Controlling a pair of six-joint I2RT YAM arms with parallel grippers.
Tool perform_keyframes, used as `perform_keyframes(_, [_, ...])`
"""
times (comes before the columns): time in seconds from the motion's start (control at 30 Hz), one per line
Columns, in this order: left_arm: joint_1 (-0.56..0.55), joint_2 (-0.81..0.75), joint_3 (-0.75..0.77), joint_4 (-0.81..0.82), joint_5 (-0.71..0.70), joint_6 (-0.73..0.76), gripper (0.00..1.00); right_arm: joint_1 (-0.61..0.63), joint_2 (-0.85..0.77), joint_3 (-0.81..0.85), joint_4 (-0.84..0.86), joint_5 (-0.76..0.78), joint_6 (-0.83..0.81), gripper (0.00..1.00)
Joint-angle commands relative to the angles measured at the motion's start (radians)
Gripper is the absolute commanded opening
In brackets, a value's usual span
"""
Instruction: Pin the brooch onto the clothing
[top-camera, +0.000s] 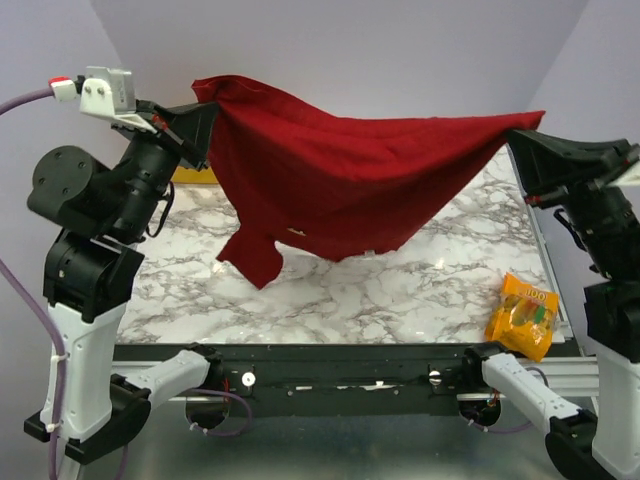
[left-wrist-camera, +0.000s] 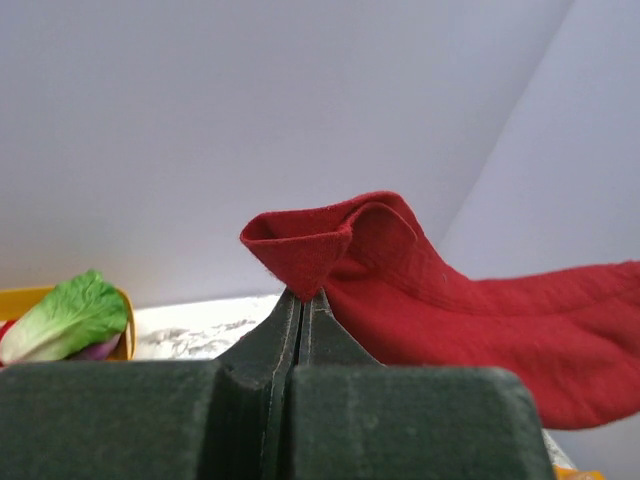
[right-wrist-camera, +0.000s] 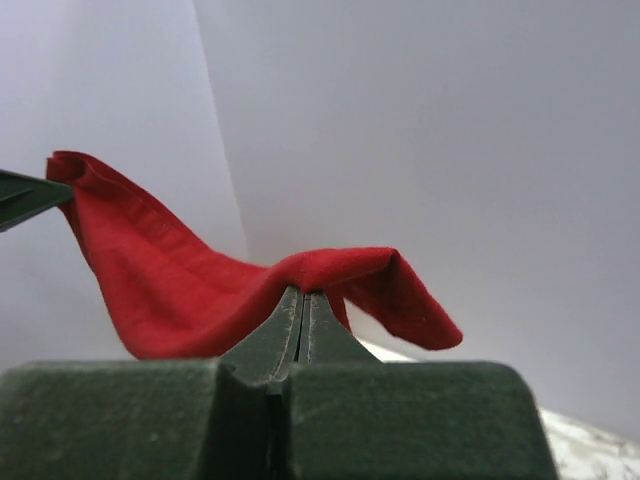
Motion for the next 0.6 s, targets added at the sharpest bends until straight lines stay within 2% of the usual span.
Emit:
perform_keyframes(0.0, [-0.002,-0.042,0.021,0.034,0.123,0.017,0.00,0.001,-0.081,-0.049,0.105,-0.038,0.014,0.00])
perform_keyframes(0.17, [-0.002,-0.100,0.055,0.017,0.258,0.022,0.00,0.003,-0.150,-0.048,0.096,-0.044,0.014,0.01])
perform_keyframes(0.27, [-0.002,-0.109,0.092,-0.015,0.290,0.032,0.00,0.001,-0.168,-0.034,0.090,-0.053,0.031,0.00])
perform_keyframes(0.4, [-0.002,-0.091,0.158,-0.053,0.309,0.038,0.00,0.003,-0.173,-0.011,0.077,-0.070,0.040,0.01])
perform_keyframes(0.57, [-0.002,-0.069,0.145,-0.044,0.271,0.034,0.00,0.001,-0.155,-0.026,0.071,-0.053,0.036,0.00])
